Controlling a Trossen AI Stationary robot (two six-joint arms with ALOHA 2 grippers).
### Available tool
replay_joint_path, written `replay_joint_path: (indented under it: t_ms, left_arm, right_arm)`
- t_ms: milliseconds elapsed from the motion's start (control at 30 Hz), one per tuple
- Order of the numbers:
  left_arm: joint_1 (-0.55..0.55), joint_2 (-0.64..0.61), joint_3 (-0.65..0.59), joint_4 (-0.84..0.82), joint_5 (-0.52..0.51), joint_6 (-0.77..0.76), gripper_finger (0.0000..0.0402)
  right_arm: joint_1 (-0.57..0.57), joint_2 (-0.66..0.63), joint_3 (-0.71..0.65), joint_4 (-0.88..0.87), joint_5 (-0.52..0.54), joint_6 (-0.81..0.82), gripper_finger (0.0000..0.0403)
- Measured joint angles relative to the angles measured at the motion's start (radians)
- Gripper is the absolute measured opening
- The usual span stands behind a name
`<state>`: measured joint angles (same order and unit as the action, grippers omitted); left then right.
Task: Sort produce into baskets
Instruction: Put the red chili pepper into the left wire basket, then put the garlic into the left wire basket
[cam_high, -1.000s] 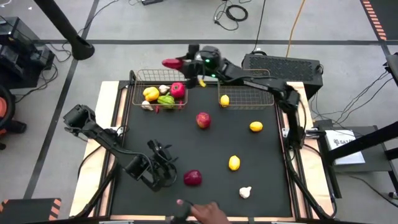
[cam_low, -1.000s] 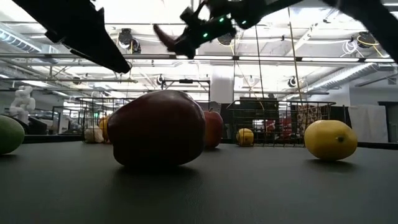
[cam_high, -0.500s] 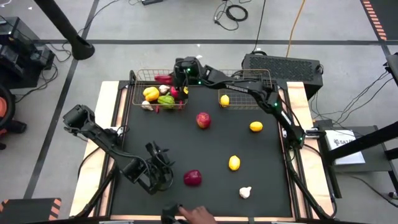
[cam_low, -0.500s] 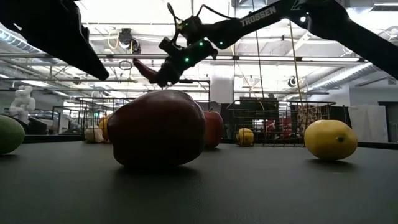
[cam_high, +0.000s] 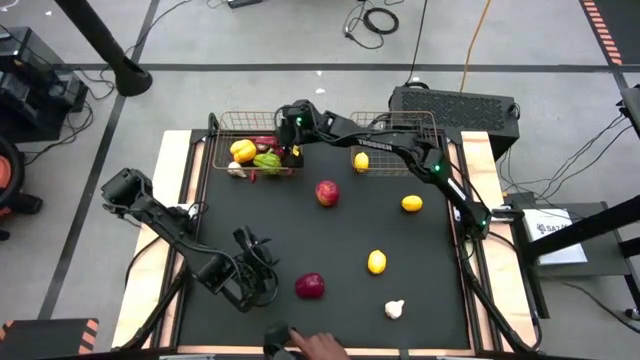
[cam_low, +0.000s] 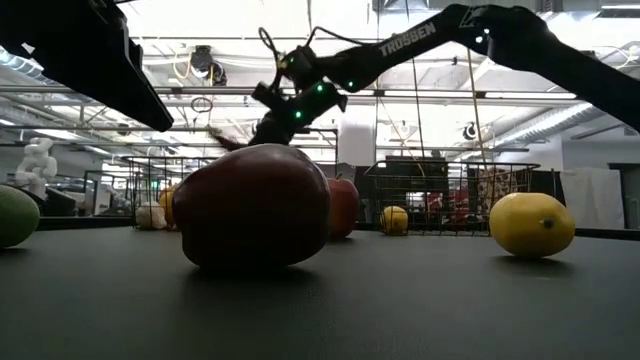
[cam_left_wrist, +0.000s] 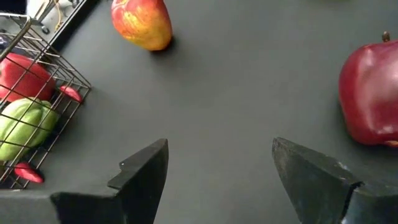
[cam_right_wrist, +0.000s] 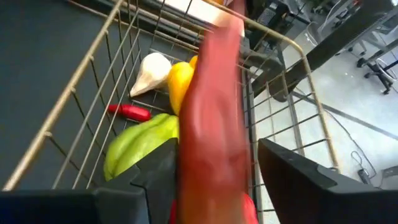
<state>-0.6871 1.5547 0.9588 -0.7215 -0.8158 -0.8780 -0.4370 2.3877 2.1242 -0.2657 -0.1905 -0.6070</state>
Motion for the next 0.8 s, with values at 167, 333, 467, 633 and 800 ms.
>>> replay_joint_path:
  t_ms: [167,333,467,633,800]
  left_arm:
    - [0.000,0.000,0.000,-0.012,0.000,0.002,0.0294]
    - [0.000,0.000,0.000,-0.053,-0.004,0.003,0.0294]
    - [0.000,-0.012,0.000,-0.094,-0.007,0.001,0.0294]
    - [-0.001,-0.056,0.000,-0.101,-0.024,-0.005,0.0294]
    - [-0.009,-0.115,0.000,-0.145,-0.091,-0.007,0.0294]
  right_arm:
    - [-0.002,0.011,0.002,0.018,0.000,0.010,0.0233]
    - [-0.002,0.014,0.002,0.008,0.005,0.015,0.0240]
    - [0.001,0.005,0.001,-0.005,0.008,0.008,0.0240]
    - [0.018,-0.102,-0.001,-0.182,0.019,-0.023,0.0240]
    - [0.037,-0.299,0.001,-0.546,0.027,0.063,0.0240]
